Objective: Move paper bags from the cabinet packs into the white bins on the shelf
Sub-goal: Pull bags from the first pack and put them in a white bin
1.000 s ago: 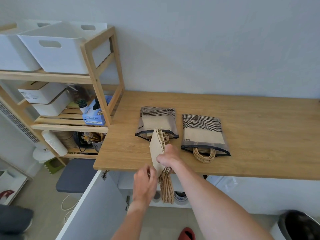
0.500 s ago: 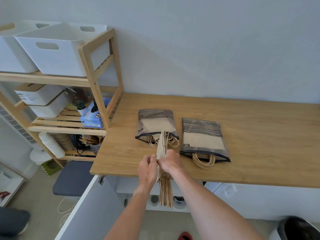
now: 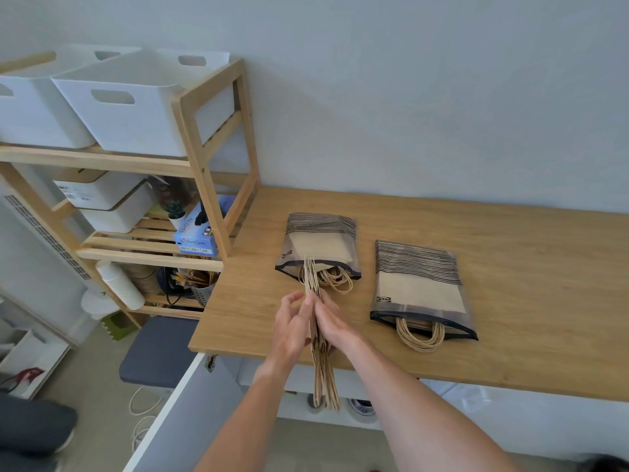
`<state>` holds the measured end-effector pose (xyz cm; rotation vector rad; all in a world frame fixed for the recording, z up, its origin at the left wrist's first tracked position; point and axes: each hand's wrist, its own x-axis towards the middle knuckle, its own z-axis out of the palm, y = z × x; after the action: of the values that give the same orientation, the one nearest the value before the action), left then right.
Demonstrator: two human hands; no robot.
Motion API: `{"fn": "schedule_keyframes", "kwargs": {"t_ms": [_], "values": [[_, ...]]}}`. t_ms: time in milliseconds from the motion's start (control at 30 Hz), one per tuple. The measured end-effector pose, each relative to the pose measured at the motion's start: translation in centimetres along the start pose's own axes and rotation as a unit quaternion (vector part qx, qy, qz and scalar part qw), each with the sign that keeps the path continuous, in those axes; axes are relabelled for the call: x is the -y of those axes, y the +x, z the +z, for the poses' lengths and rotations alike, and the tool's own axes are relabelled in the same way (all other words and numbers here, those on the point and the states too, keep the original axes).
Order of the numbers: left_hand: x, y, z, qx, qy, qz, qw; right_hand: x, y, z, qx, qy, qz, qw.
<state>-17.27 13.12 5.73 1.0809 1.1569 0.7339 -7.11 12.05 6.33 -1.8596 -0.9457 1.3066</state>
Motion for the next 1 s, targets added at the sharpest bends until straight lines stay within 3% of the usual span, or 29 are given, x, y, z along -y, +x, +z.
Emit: {"fn": "schedule_keyframes", "kwargs": {"t_ms": [300, 533, 733, 833, 1000], "values": [[0.8, 0.5, -1.8, 0.013, 0.052, -0.004, 0.999, -1.8, 1.0, 0.1, 0.005, 0.144, 0.038, 0.989], [0.5, 0.3, -2.2, 0.023, 0.036, -0.014, 0.999, -1.1, 0.6, 0.4, 0.023, 0.152, 0.035, 0.987], [0.0, -0.3, -2.6, -0.008, 0.018, 0.024, 1.0, -1.5, 1.0, 1.3, 0.018, 0.168, 0.034, 0.985], [0.1, -0.4, -3.1, -0.035, 0.103, 0.07, 0.992, -1.7, 1.3, 1.4, 0.008, 0.15, 0.045, 0.988], [0.1, -0.1, -2.8, -0.011, 0.199, 0.11, 0.974, -1.8, 1.4, 1.4, 0.005, 0.165, 0.043, 0.985]]}}
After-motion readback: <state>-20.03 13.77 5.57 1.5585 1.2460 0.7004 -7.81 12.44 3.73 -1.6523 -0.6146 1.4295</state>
